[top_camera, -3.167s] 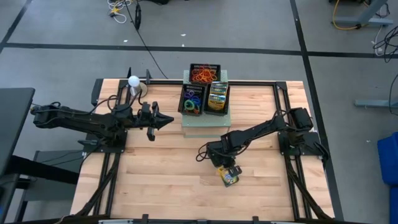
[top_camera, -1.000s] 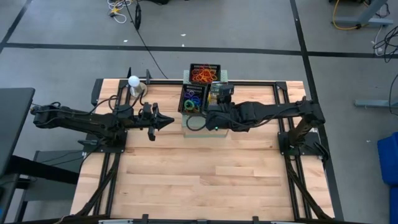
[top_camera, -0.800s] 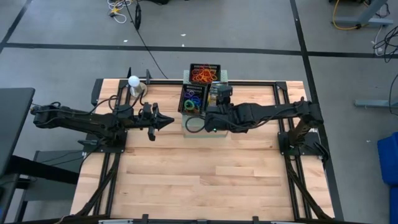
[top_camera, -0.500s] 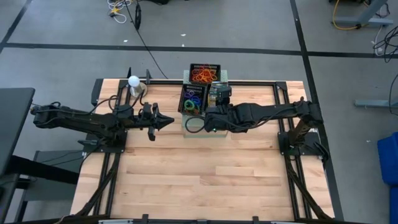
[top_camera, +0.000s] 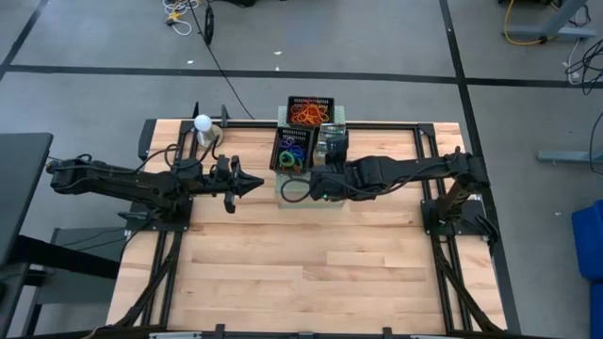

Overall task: Pick & Place Office Desk Supplies
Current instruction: Put the yellow crayon box into the bottom left black bin, then return to Home Position

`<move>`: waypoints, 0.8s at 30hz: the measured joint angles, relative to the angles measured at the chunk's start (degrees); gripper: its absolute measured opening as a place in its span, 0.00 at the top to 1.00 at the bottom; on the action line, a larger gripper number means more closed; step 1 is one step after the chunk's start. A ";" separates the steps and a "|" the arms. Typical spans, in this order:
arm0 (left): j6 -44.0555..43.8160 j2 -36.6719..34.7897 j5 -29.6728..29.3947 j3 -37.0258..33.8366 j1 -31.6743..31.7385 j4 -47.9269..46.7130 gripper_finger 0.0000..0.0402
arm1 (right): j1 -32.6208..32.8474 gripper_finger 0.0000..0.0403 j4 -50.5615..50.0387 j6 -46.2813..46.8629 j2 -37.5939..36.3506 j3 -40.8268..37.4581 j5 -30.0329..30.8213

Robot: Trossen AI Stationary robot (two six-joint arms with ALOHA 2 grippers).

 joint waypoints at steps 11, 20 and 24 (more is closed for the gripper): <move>-0.32 0.00 -0.01 0.00 -0.01 0.00 0.97 | 0.13 0.74 1.79 3.38 -1.29 0.04 -4.77; 1.07 -0.01 -0.01 0.00 0.01 0.02 0.97 | -0.26 0.75 3.13 6.35 -5.93 0.08 -11.13; 1.68 -0.02 -0.04 0.00 0.01 0.09 0.97 | -1.39 0.81 4.69 10.83 -8.47 0.08 -27.18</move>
